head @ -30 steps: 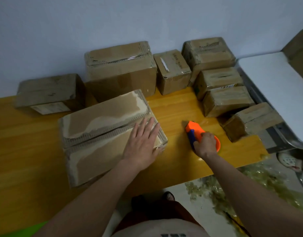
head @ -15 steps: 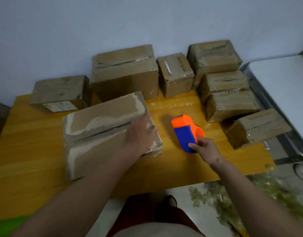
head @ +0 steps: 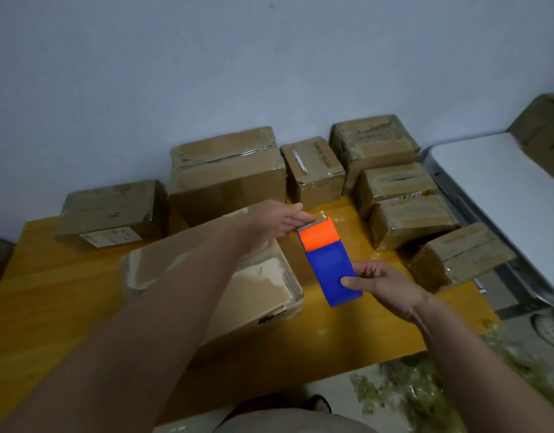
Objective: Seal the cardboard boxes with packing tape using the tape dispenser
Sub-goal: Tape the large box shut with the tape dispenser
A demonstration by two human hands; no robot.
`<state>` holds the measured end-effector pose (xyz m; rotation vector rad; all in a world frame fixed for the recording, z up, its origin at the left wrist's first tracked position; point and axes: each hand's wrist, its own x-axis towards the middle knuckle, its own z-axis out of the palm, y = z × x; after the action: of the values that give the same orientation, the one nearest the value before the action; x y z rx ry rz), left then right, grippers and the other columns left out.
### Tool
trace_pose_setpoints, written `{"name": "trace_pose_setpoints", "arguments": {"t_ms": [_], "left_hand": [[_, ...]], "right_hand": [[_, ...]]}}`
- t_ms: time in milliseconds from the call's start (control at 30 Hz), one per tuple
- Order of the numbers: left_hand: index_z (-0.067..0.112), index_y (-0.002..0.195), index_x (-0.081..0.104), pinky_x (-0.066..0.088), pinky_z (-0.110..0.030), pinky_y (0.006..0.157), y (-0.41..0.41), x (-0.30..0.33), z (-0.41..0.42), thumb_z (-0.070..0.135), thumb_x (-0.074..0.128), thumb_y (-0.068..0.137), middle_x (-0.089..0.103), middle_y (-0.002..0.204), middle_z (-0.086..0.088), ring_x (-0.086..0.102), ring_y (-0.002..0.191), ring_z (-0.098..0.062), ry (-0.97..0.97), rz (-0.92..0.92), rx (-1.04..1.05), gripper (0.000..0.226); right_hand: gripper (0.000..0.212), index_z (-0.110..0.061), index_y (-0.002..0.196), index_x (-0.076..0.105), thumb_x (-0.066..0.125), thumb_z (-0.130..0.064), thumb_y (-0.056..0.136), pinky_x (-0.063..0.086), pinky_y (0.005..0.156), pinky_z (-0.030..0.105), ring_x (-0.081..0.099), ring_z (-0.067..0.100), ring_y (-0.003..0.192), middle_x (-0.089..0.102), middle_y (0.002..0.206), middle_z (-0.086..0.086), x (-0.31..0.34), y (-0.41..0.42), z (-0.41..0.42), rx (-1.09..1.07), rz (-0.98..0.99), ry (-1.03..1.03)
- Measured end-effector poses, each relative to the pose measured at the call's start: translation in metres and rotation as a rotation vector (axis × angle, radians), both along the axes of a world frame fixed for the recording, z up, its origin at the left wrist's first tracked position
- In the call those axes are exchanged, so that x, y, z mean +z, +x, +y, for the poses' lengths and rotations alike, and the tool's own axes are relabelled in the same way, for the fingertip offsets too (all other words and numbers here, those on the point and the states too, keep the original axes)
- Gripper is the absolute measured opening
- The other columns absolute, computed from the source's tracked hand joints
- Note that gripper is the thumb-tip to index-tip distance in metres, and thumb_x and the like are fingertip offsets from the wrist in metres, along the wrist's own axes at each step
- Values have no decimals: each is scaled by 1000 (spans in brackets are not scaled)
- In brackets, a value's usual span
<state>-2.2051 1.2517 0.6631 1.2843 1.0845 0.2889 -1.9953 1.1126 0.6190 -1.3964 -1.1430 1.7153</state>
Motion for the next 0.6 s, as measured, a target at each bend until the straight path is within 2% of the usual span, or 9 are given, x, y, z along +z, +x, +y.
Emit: {"name": "trace_pose_setpoints", "arguments": {"t_ms": [100,200,267,367,433,467,500,567,600], "left_hand": [[13,107,68,49,-32,91,-3,0,7,37,50,97,70,112,-6,63,109,-20,-215,-63,72,31],[8,114,61,56,-28,67,-2,2,9,29,68,87,72,102,-9,69,92,-18,-295,-46,220,35],[7,99,64,55,-24,54,-1,3,11,21,72,85,72,85,-7,70,74,-13,-259,-12,323,21],[6,82,66,52,-23,60,3,3,16,13,70,86,69,77,-6,66,70,-13,-151,46,444,9],[2,94,68,54,-25,68,2,5,21,11,68,87,71,86,-9,68,80,-17,-94,74,491,11],[-1,101,67,54,-23,68,-2,6,25,10,66,89,71,93,-10,68,84,-18,-84,69,523,16],[-3,106,65,54,-18,62,-9,9,31,9,63,91,70,96,-10,68,84,-16,-78,53,562,18],[-2,103,64,47,-10,46,-22,14,46,9,61,92,70,85,-4,67,68,-6,-14,55,610,15],[1,99,66,44,-9,43,-27,15,52,10,62,92,69,81,-1,65,59,-1,22,72,597,12]], "right_hand": [[30,-12,92,75,76,-31,68,55,72,28,69,22,84,73,98,14,10,-10,8,-56,20,-46],[27,-14,95,73,74,-33,74,55,68,28,71,25,82,72,96,17,25,-18,16,-17,83,-55],[34,-8,104,66,70,-32,81,56,71,33,70,32,84,71,97,23,35,-25,22,29,91,-45],[40,-6,104,62,67,-37,80,58,66,31,70,28,74,72,88,20,51,-36,30,13,29,-27],[38,-6,102,62,66,-36,79,58,62,28,70,25,70,73,84,17,60,-39,32,16,-27,-28],[37,-4,101,62,66,-34,80,58,63,29,70,25,69,72,84,18,62,-39,30,36,-48,-36],[38,-2,101,62,67,-33,81,59,64,31,70,27,70,72,84,20,63,-38,27,59,-60,-54],[42,1,103,61,68,-34,80,58,62,33,70,30,69,71,84,24,62,-39,16,62,-35,-112],[44,2,103,60,68,-34,79,57,59,32,69,29,68,71,82,23,61,-41,11,51,-16,-134]]}}
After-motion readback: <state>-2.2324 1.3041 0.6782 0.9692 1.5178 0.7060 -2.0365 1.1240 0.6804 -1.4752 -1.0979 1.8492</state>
